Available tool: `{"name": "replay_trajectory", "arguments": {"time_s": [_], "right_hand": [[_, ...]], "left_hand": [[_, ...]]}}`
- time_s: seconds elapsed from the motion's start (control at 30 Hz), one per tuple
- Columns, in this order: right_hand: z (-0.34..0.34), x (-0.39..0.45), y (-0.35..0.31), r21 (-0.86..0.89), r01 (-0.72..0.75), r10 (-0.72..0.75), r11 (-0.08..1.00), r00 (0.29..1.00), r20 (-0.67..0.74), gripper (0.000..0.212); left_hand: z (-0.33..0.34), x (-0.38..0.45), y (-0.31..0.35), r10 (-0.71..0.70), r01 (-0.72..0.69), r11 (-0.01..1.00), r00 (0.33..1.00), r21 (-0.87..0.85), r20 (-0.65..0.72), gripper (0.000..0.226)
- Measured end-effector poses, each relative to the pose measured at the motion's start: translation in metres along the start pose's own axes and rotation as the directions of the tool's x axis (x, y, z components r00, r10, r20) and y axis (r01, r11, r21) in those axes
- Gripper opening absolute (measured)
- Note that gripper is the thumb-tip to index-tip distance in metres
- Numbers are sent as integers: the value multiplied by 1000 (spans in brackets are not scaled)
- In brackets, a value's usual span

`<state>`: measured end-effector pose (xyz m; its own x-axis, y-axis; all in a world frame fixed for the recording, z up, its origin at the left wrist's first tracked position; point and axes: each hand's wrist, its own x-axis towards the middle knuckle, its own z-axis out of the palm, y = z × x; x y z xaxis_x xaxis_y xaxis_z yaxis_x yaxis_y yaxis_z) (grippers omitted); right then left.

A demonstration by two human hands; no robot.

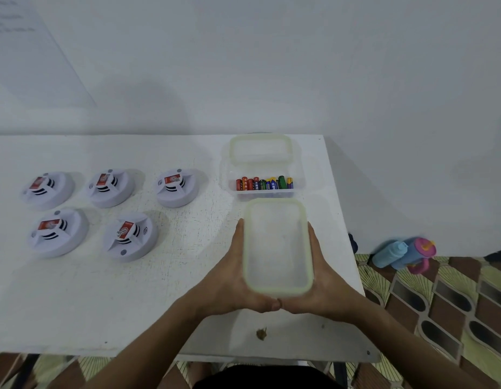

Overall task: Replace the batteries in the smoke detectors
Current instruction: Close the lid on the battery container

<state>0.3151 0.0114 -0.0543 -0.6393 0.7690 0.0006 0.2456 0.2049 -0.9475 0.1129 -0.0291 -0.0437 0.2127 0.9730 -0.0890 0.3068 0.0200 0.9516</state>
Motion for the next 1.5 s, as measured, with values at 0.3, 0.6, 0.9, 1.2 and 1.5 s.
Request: {"name": "replay_trajectory", "arguments": {"time_s": [0.3, 0.6, 0.9, 1.2, 1.5], "right_hand": [[2, -1, 9, 10, -31, 31, 999, 1000, 0, 125], [-5, 2, 12, -87, -110, 110, 990, 994, -5, 123], [-18, 1, 0, -140, -104, 111, 985, 993, 43, 116], [-42, 14, -6, -167, -164, 156, 972, 986, -60, 151], [-46, 30, -14, -161, -141, 127, 977, 987, -97, 117]], "left_hand": [[8, -7, -8, -26, 10, 989, 994, -145, -108, 112], [7, -10, -13, -60, 57, 998, 985, -25, -161, 103], [-5, -7, -7, -70, 79, 992, 993, 100, -97, 107], [-71, 15, 9, -159, 80, 941, 962, 330, 220, 109], [-57, -1, 11, -154, 180, 980, 956, 83, -251, 62]]}}
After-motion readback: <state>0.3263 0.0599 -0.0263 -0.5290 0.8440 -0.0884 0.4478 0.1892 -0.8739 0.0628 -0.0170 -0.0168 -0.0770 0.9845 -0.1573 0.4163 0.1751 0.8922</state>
